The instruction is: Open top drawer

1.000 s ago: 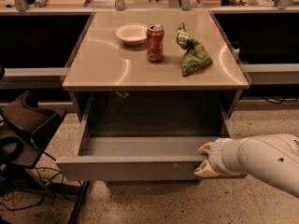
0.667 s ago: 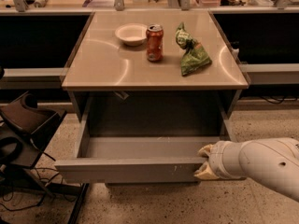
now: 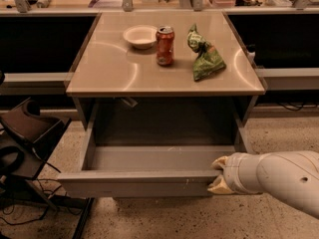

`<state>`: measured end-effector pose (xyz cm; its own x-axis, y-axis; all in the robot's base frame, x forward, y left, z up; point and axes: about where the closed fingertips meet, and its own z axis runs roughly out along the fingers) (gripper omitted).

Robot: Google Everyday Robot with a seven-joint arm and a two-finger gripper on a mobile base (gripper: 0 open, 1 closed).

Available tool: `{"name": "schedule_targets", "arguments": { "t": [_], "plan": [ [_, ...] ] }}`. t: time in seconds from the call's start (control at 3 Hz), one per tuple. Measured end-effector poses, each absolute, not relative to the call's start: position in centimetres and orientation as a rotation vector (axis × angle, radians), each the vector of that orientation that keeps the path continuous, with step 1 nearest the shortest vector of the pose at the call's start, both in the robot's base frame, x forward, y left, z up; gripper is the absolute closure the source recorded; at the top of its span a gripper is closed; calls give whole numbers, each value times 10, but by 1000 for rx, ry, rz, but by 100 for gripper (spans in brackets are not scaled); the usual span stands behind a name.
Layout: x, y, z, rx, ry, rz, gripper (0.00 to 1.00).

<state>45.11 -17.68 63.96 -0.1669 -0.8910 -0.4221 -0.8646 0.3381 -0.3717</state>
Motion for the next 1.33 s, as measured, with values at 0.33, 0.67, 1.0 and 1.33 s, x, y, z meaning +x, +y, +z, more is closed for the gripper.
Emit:
{"name": "schedule_targets", "arguments": {
  "t": [0.33,0.67,1.0,1.33],
  "plan": [
    [451,-177,642,-1531,2033,-60,100],
    [444,-177,639,-1530,2028,-59,100],
    [444,-177,642,-1530,2028,-59,100],
    [439,-177,639,-1529,2024,-58,100]
  ]
}}
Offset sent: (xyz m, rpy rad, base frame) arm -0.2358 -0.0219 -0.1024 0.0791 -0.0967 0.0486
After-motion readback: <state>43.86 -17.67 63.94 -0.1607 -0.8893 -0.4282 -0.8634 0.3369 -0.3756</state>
